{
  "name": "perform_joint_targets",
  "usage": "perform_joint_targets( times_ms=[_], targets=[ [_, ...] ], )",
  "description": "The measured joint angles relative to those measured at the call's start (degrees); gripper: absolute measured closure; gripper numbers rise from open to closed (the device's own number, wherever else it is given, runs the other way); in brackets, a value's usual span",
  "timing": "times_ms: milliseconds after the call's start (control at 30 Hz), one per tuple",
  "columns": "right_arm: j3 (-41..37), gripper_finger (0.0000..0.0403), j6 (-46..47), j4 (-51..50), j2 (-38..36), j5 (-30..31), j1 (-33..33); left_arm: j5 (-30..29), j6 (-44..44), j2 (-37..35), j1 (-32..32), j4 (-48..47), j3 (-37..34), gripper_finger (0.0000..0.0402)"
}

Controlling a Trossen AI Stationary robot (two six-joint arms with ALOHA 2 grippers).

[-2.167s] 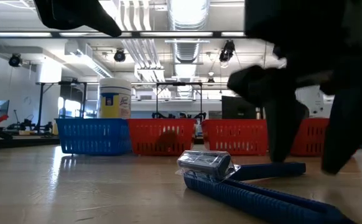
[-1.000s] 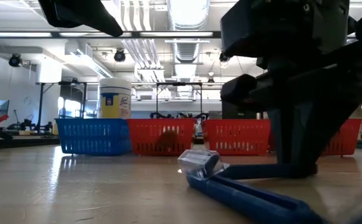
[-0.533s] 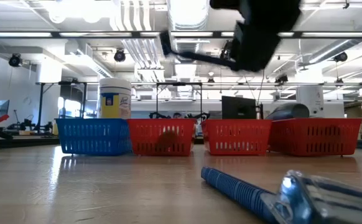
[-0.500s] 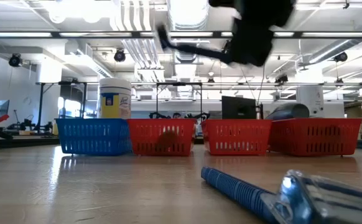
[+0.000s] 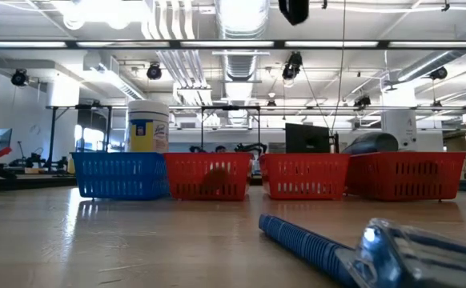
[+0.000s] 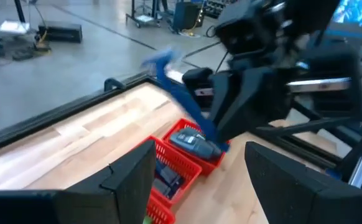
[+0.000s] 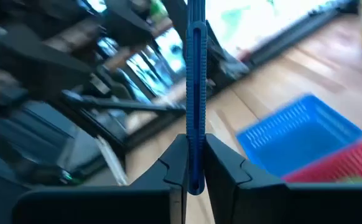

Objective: Pick & Place Travel size toiletries
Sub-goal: Put the blue razor into the blue basket

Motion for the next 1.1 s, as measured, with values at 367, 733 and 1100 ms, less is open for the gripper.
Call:
perform_joint_targets(
  times_ms=[367, 733, 1100],
  targets=[
    [0.00, 0.0374, -4.47, 9.44, 0.03, 1.36, 0.19, 9.14, 8.19, -2.16, 6.48, 13.55, -0.02, 0.0149],
    [1.55, 0.0374, -6.76, 15.34, 0.03, 1.87, 0.30, 19.81, 11.49, -5.33, 12.12, 19.07, -0.04, 0.0149],
    [3.72, 0.0374, -10.86, 15.51, 0.01, 2.97, 0.26, 39.78, 19.49, -7.48, 20.69, 18.89, -0.09, 0.0149]
  ],
)
